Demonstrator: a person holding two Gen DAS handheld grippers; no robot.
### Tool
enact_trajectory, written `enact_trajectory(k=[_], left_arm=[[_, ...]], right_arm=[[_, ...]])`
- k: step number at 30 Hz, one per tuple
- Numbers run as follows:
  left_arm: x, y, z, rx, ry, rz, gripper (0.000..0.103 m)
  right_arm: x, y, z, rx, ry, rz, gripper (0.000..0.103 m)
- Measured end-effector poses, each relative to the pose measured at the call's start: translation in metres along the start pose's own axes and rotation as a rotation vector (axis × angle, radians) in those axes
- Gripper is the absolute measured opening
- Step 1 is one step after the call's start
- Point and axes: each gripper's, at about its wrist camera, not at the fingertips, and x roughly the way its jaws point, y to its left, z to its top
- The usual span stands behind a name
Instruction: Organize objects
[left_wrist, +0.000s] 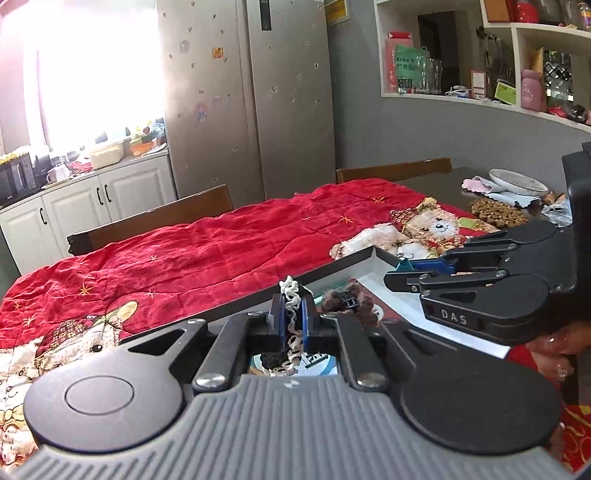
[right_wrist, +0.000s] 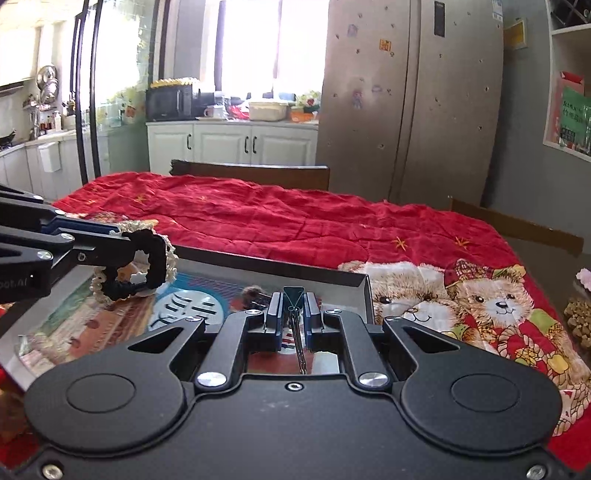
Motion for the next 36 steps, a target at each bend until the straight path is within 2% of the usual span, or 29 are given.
enact_trajectory(k=[5, 16, 28, 36], left_arm=[[0.014, -0.001, 0.001, 0.007, 0.015, 0.018, 0.01], [0.041, -0.01, 0.0, 0.054, 0.065, 0.052, 0.011], [0.055, -0.016, -0.009, 0.071, 0.11, 0.042, 0.011], [0.055, -0.016, -0.01, 0.058, 0.129, 0.028, 0.018]], right_arm=[[0.015, -0.003, -0.002, -0.011, 0.025, -0.03, 0.011], [0.034, -0.009, -0.002, 0.017, 0.068, 0.014, 0.011], [0.041, 0.0, -0.002, -0.039, 0.107, 0.031, 0.011], [0.046, -0.001, -0.002, -0.035, 0.147, 0.036, 0.011]])
